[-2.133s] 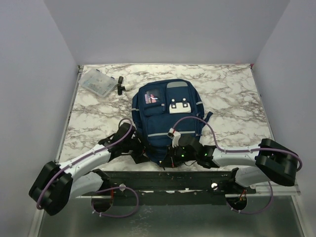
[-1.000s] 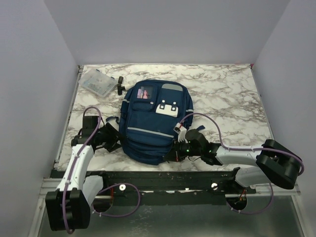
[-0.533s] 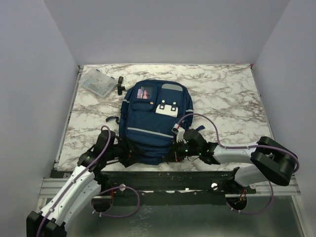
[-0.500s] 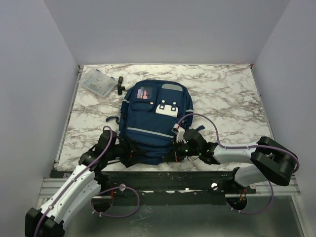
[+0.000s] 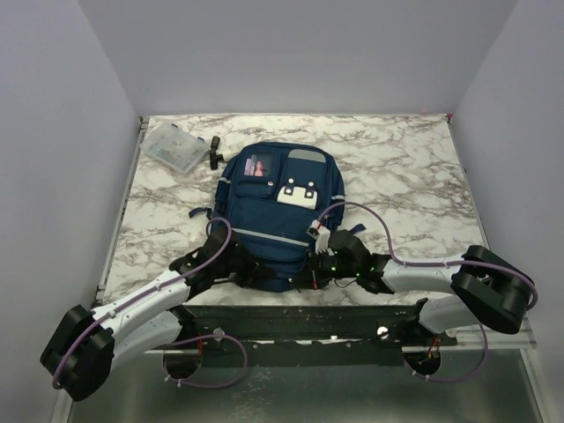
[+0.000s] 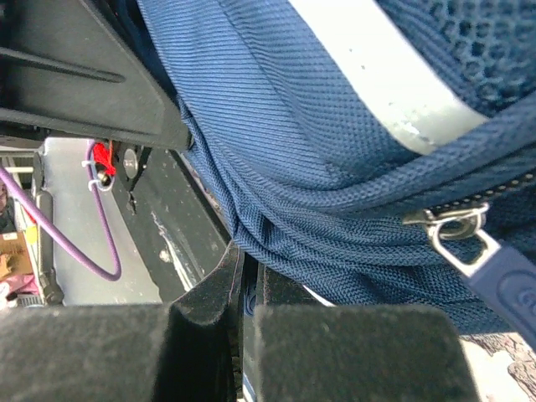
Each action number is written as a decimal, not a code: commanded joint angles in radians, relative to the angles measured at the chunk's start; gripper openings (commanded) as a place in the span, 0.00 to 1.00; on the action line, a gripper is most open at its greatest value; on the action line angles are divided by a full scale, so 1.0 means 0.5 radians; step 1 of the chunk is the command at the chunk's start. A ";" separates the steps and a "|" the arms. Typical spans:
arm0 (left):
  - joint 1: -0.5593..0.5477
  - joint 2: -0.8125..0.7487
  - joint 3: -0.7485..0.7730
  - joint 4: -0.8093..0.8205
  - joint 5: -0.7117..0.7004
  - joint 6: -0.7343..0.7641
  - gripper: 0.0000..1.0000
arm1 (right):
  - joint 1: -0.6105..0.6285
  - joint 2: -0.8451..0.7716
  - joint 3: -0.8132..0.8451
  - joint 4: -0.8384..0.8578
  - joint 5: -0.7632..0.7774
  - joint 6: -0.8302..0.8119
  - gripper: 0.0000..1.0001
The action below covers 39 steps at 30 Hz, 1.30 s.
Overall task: Pack the student bag
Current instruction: Zip the student bag at the center of the board.
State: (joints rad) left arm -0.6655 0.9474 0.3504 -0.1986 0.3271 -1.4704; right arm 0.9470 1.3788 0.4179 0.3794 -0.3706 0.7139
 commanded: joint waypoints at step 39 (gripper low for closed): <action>0.869 -1.017 0.691 -1.495 -0.739 0.897 0.82 | -0.487 -0.577 0.232 -0.961 0.808 -0.337 0.63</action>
State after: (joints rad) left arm -0.2375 0.4431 0.5907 -0.9157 -0.0544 -1.0763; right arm 0.7086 1.2419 0.4675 0.1421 -0.0772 0.6178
